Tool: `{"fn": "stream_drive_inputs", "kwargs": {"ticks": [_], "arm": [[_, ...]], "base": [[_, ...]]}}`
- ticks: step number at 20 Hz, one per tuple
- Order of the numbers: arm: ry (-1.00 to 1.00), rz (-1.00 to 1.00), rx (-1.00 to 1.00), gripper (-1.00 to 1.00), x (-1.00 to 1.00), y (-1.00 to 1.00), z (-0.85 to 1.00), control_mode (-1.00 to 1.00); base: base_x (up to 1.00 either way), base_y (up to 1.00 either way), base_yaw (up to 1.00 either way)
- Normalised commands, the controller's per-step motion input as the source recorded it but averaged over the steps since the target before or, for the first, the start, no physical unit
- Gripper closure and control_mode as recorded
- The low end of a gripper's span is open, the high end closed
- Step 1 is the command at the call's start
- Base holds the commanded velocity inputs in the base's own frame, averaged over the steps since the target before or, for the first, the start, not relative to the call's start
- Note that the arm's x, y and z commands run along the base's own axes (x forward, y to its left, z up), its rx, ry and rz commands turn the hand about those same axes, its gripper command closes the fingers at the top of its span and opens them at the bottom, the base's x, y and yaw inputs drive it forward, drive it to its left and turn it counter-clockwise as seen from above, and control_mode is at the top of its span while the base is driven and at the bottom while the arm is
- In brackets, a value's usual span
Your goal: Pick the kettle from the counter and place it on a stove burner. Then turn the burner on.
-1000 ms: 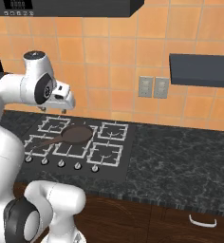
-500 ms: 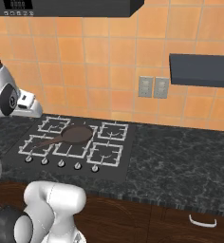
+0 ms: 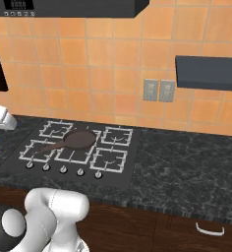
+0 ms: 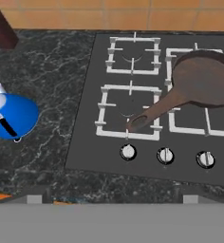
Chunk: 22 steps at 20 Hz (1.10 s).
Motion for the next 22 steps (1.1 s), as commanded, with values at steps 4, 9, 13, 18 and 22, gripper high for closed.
{"fn": "stream_drive_inputs", "kwargs": {"ticks": [4, 9, 13, 18, 22], "arm": [[-0.01, 0.0, 0.0, -1.0, 0.0, 1.0, -0.29, -1.0], [-0.03, 0.0, 0.0, -1.0, 0.01, 1.0, -0.23, -1.0], [-0.04, 0.0, 0.0, -1.0, 0.16, 1.0, -0.2, -1.0], [-0.01, -0.01, 0.0, -1.0, 0.54, 1.0, -0.12, -1.0], [0.0, -0.1, -0.08, -1.0, 0.72, 0.95, -0.09, -1.0]], "base": [[0.0, 0.0, 0.0], [0.0, 0.0, 0.0], [0.0, 0.0, 0.0], [0.0, 0.0, 0.0], [0.0, 0.0, 0.0]]}}
